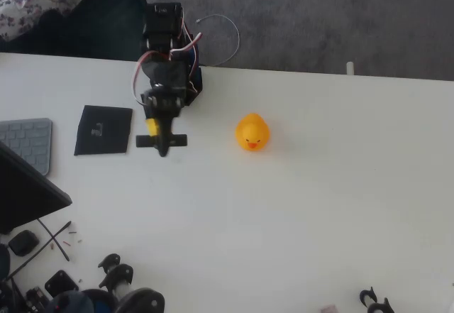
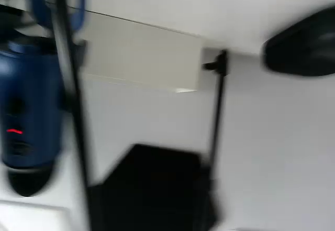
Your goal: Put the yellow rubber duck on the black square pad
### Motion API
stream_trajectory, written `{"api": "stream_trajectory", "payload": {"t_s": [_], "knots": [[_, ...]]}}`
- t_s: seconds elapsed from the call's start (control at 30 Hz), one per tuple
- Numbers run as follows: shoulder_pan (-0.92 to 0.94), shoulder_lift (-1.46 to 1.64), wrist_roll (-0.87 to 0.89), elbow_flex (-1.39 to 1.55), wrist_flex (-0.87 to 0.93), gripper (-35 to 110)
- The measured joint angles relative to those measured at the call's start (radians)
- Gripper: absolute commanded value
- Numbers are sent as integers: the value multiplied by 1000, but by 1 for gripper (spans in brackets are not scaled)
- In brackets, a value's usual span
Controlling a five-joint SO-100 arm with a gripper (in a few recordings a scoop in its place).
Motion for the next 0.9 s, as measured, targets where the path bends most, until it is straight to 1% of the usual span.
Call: {"api": "stream_trajectory", "payload": {"t_s": [0.1,0.2,0.33,0.53,0.67,0.9], "knots": [[-69,-48,-109,-8,0,4],[-95,-63,-202,0,31,4],[-135,-66,-327,37,115,4],[-319,-64,-518,91,250,4],[-453,-63,-566,101,345,4],[-615,-64,-568,101,471,4]]}}
